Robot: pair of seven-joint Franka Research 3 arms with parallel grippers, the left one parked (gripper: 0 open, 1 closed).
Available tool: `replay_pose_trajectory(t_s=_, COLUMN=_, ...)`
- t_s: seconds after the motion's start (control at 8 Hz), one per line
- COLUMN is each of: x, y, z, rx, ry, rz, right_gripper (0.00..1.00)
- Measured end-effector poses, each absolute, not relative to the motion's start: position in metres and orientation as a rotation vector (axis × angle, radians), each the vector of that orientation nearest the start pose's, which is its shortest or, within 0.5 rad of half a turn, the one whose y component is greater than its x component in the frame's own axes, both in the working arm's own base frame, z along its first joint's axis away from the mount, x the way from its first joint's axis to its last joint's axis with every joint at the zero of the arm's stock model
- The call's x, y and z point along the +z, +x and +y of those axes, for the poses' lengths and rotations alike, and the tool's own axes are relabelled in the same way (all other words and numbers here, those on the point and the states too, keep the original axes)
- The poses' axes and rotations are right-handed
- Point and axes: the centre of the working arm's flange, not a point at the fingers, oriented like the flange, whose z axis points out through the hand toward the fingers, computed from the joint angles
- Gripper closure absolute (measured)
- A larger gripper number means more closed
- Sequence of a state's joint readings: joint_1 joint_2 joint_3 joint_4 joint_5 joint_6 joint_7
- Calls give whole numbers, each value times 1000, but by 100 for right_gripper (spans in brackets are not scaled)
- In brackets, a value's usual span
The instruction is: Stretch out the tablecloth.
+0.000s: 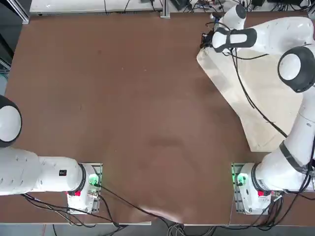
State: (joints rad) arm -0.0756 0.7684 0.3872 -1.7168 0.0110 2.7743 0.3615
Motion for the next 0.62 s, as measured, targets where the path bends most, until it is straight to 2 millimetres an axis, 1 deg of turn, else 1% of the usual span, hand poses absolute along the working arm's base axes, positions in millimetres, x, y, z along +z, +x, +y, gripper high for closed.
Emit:
replay_pose_trajectory(t_s=0.38, x=195, y=686, z=168, rx=-302, ry=-2720, rz=397, right_gripper=98)
replay_pose_trajectory(t_s=0.62, x=192, y=691, z=170, rx=-260, ry=-2688, rz=485, right_gripper=98)
